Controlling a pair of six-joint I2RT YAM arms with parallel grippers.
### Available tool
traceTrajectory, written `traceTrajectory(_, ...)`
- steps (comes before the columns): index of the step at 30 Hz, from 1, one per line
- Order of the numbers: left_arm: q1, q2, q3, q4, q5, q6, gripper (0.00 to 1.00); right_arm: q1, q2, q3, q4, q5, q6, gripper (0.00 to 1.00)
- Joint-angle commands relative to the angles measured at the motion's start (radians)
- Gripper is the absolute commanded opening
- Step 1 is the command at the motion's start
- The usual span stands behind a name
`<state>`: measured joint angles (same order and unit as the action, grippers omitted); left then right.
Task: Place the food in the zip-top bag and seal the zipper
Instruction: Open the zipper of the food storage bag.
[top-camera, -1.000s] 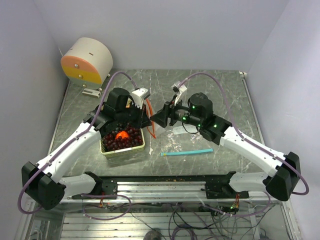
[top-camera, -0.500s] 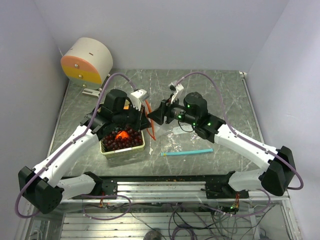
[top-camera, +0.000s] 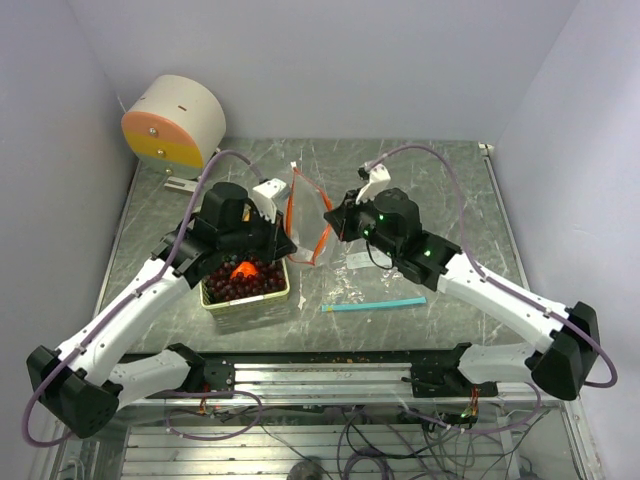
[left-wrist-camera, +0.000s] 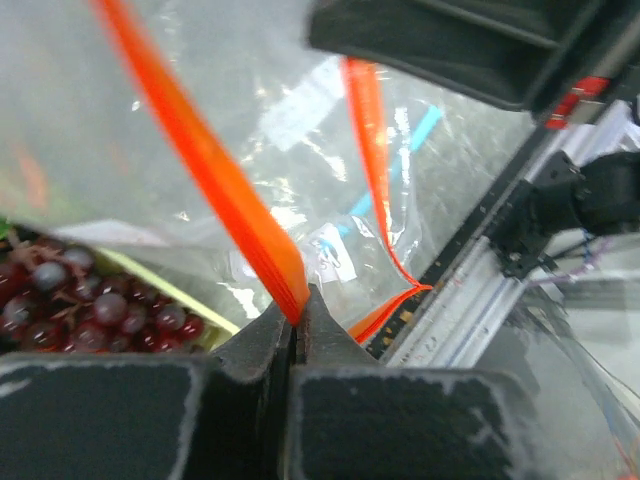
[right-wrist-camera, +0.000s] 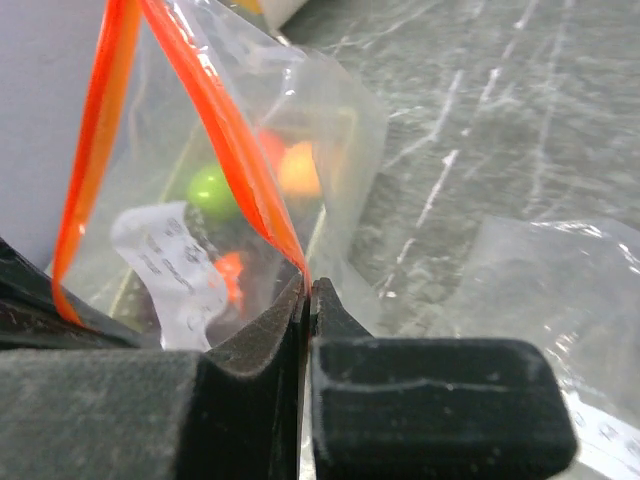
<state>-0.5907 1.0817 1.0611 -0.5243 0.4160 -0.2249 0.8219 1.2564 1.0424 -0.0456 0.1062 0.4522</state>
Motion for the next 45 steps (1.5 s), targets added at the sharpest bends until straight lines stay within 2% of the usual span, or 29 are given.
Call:
traceTrajectory(1,-0.003,-0.029,0.019,-0.058,-0.280,-0.034,0.07,0.055,-0.056,-0.007,-0.112,0.289,-0.012,0.00)
traceTrajectory(3,-0.003,-0.014,0.034,-0.067,-0.407,-0.058,0.07,0.095,-0.070,-0.010,-0.121,0.356,-0.008,0.00)
traceTrajectory(5,-0.003,0.004,0.046,-0.053,-0.469,-0.083,0.10,0.142,-0.072,-0.005,-0.127,0.418,0.000,0.00)
traceTrajectory(8,-0.003,0.018,0.055,0.003,-0.551,-0.123,0.21,0.201,-0.041,0.035,-0.202,0.552,0.065,0.00)
traceTrajectory(10,-0.003,0.023,0.051,0.062,-0.581,-0.144,0.28,0.236,-0.023,0.042,-0.202,0.583,0.074,0.00)
traceTrajectory(14,-0.003,0.036,0.017,0.239,-0.507,-0.158,0.44,0.276,0.000,0.044,-0.151,0.554,0.068,0.00)
traceTrajectory(20,-0.003,0.020,-0.081,0.434,-0.303,-0.138,0.65,0.282,0.008,0.054,-0.123,0.561,0.047,0.00)
traceTrajectory(27,-0.002,-0.011,-0.122,0.461,-0.257,-0.065,0.72,0.282,-0.007,0.045,-0.092,0.524,-0.002,0.00)
traceTrajectory(33,-0.003,0.033,-0.097,0.426,-0.251,-0.052,0.73,0.282,-0.036,0.031,-0.063,0.415,-0.073,0.00)
traceTrajectory(36,-0.004,0.061,-0.103,0.419,-0.261,-0.067,0.68,0.282,-0.064,0.018,-0.060,0.400,-0.081,0.00)
traceTrajectory(39,-0.005,0.087,-0.101,0.388,-0.294,-0.070,0.54,0.281,-0.096,0.008,-0.067,0.413,-0.083,0.00)
traceTrajectory(40,-0.006,0.090,-0.098,0.378,-0.306,-0.070,0.45,0.282,-0.104,0.006,-0.071,0.419,-0.085,0.00)
traceTrajectory(42,-0.007,0.084,-0.084,0.345,-0.342,-0.071,0.11,0.281,-0.119,0.005,-0.087,0.437,-0.087,0.00)
traceTrajectory(43,-0.008,0.074,-0.073,0.321,-0.371,-0.072,0.08,0.281,-0.127,0.005,-0.100,0.460,-0.082,0.00)
traceTrajectory(45,-0.008,0.041,-0.045,0.271,-0.425,-0.070,0.07,0.281,-0.141,0.000,-0.129,0.512,-0.070,0.00)
